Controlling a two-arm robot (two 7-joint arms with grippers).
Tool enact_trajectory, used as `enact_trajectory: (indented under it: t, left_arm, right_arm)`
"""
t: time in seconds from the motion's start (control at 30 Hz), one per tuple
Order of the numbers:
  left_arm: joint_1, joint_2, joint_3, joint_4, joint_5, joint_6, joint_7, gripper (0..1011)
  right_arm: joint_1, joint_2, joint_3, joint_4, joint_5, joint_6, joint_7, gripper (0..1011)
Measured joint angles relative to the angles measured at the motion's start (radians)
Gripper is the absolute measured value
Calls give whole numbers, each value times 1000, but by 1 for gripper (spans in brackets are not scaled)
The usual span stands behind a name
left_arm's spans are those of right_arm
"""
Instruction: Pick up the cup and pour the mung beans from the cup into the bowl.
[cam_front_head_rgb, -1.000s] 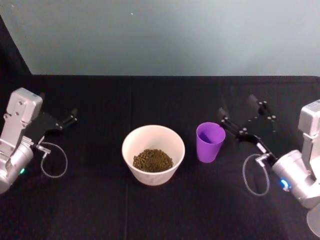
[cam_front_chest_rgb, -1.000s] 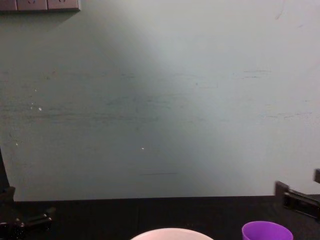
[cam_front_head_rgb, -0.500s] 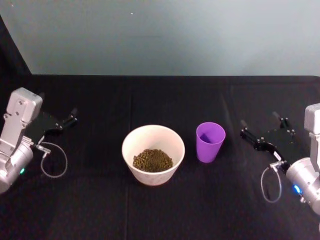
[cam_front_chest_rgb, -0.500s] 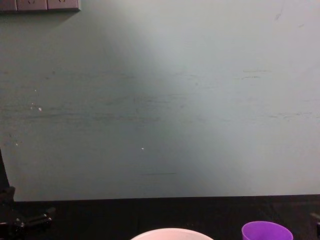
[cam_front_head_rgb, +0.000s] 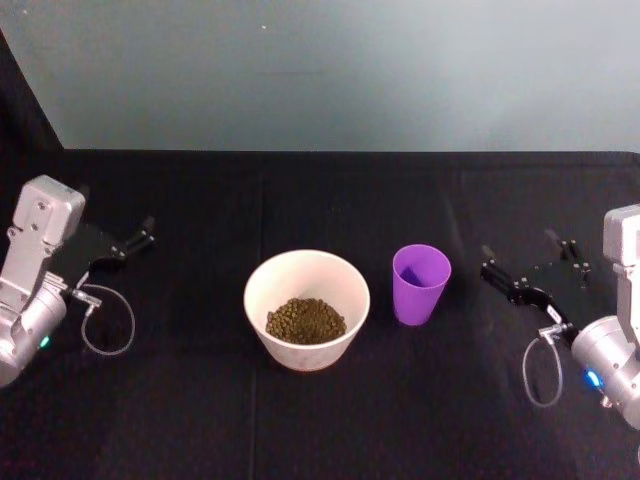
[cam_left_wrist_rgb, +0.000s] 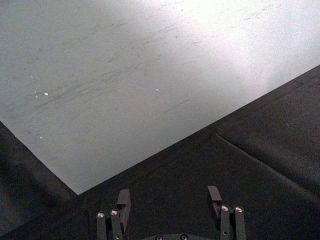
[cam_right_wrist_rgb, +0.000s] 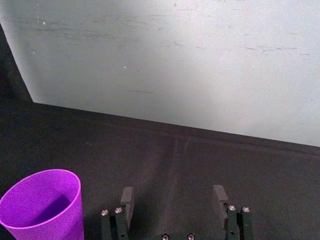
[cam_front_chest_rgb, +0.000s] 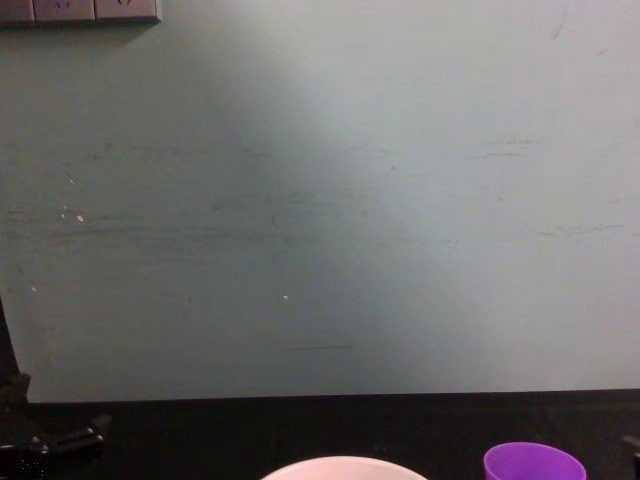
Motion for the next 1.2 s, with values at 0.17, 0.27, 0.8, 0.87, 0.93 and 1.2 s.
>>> enact_trajectory:
  t: [0.17, 0.27, 0.8, 0.87, 0.93, 1.2]
  left_arm:
    - [0, 0, 0, 0, 0, 0, 0, 1000]
    - [0, 0, 0, 0, 0, 0, 0, 1000]
    - [0, 0, 0, 0, 0, 0, 0, 1000]
    - [0, 0, 0, 0, 0, 0, 0, 1000]
    - [0, 0, 0, 0, 0, 0, 0, 1000]
    - [0, 0, 0, 0, 0, 0, 0, 1000]
  right_arm:
    - [1, 1, -1, 2, 2, -7, 2, 1004]
    - [1, 1, -1, 3, 3, -9, 3, 1004]
    - [2, 2, -2, 5, 6, -15, 6, 1004]
    - [2, 2, -2, 5, 6, -15, 6, 1004]
    - [2, 2, -2, 5, 6, -15, 7, 1004]
    - [2, 2, -2, 6, 6, -16, 7, 1004]
